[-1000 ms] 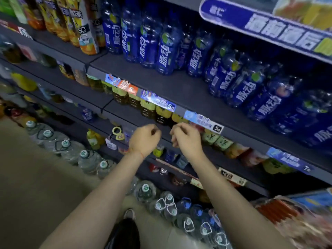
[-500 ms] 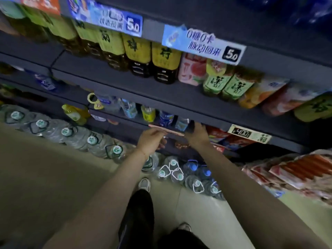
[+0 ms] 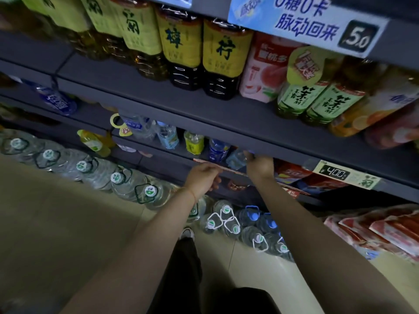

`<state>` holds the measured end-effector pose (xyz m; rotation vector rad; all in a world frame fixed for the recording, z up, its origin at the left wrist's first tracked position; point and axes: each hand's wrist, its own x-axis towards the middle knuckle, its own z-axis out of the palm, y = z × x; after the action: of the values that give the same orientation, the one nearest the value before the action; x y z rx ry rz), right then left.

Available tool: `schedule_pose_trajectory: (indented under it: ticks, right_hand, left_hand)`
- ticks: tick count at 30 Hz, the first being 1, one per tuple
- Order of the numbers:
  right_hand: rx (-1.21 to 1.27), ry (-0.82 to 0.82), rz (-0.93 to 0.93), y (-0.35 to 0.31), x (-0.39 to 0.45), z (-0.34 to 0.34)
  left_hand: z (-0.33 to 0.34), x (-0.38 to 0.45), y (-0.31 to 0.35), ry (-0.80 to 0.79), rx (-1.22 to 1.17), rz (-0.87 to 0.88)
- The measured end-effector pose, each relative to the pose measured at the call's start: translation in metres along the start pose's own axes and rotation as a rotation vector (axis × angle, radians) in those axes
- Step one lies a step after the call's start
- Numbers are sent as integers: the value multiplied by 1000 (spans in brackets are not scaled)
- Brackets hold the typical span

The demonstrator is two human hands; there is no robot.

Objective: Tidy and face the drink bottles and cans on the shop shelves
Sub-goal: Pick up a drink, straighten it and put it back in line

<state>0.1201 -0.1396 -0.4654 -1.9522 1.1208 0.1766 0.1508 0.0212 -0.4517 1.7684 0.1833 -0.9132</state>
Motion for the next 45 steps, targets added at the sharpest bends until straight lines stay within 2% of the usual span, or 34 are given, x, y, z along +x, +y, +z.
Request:
schedule_pose_trajectory:
  ticks: [2,4,7,9,10,12,14,19,22,25,28,31,35,38,41,43,45]
  right_hand:
    - [131,98,-97,6,-21,-8]
    - [220,108,-114,14,-48,-19]
    - [303,-9,-96,10,-90,-38]
    - [304,-104,-150,1,-119,-58]
    - [316,-146,-186,-7,-133,-71]
    - [361,-253,-261,-32,-166,-103]
    - [383,-329,-334,-64,-195,-138]
    - [485,-436,-563,-152,-268,-235]
    - [288,-480,-808,-192,-314,-288]
    - [178,-387,-1027,-227,-352,-325]
    - [190,-117,-1219,-263,-377,-349]
    - [228,102,-1292,-296,-389,-364]
    - [279,231,-1244,-339,-373,-376]
    - [284,323,-1131,-370,-343,-385]
    - [188,440,-982,-398,-313,-393]
    - [145,455,-904,-415,-298,-392]
    - [139,443,-862,-428,-284,-387]
  left_hand:
    - [0,-13,0,20,-3,17]
    - [0,-29,1,62,75,68]
    - [-3,-65,12,89,479,219]
    - [-4,-98,27,23,820,277]
    - [-3,-119,39,-14,903,284]
    - [-4,-156,63,-22,823,301]
    - [-6,-196,92,46,654,387]
    - [-21,-294,185,197,62,665]
    - [-31,-354,253,290,-86,875]
    - [-41,-404,317,336,-173,1089]
    - [-42,-438,366,320,-152,1238]
    - [-46,-447,400,306,-90,1280]
    - [-70,-426,432,262,52,1228]
    - [-87,-393,443,325,263,1149]
    - [-102,-355,453,396,508,1128]
    - [-107,-337,458,406,639,1124]
    - [-107,-326,460,487,773,1133]
